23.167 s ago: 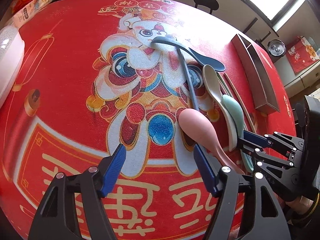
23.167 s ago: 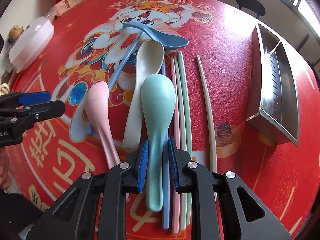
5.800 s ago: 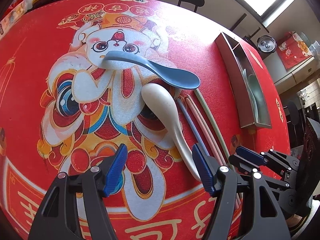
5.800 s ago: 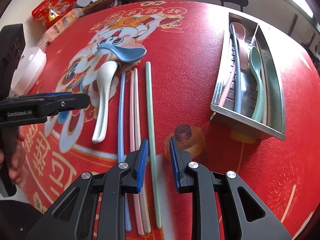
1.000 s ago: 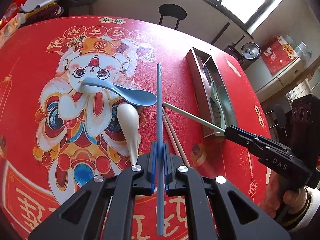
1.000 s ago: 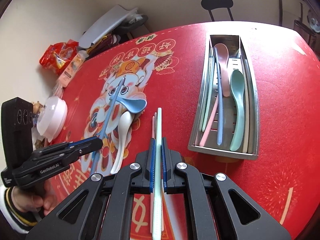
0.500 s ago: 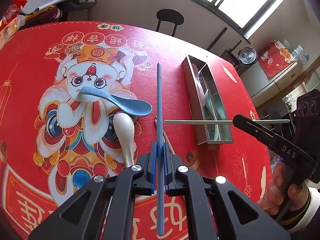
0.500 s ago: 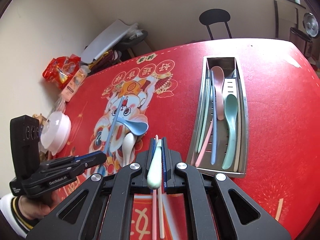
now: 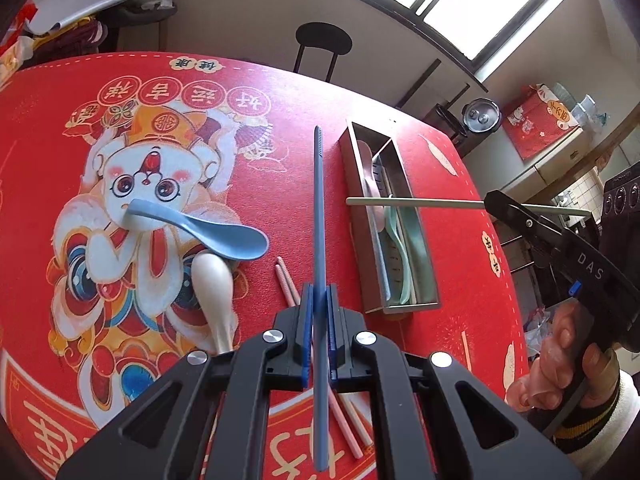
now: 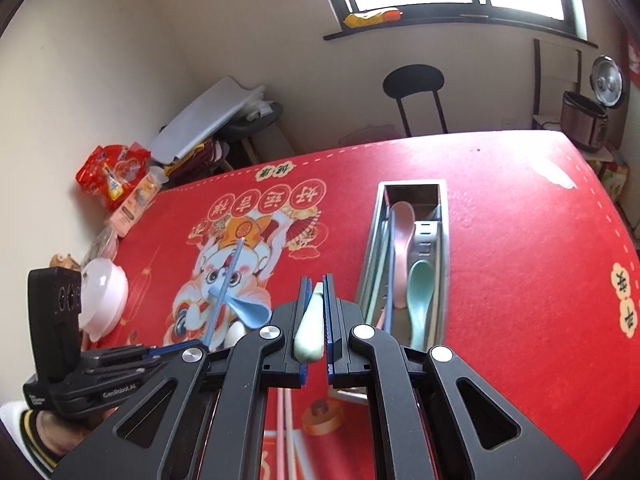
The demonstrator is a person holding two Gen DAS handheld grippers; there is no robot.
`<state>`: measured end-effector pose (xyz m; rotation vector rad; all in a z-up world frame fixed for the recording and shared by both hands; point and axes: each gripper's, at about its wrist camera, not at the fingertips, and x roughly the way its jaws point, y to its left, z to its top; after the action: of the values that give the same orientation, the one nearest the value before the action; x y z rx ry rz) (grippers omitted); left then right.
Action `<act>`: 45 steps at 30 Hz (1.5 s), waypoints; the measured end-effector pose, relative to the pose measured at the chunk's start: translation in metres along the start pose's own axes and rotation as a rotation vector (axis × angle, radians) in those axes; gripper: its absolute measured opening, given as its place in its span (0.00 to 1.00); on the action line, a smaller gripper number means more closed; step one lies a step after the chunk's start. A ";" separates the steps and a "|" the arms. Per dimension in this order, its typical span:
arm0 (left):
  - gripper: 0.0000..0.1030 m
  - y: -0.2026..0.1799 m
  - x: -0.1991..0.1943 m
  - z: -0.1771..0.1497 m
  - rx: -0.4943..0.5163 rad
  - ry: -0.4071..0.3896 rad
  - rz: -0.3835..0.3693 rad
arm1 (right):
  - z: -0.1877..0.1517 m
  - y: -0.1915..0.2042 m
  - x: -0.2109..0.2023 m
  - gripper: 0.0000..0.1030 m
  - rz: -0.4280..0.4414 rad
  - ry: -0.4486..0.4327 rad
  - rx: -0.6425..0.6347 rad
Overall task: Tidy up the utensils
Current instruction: 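Lower both chopsticks into the steel tray and open both grippers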
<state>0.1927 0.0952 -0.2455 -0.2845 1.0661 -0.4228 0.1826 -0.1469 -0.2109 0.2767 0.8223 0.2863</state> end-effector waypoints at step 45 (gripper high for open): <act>0.06 -0.071 0.174 0.089 0.020 0.210 -0.042 | 0.016 -0.085 0.101 0.06 -0.254 0.205 0.104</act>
<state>0.3298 -0.0469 -0.3101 -0.2491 1.2620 -0.5083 0.2725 -0.1917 -0.2984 0.2390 1.0662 0.0333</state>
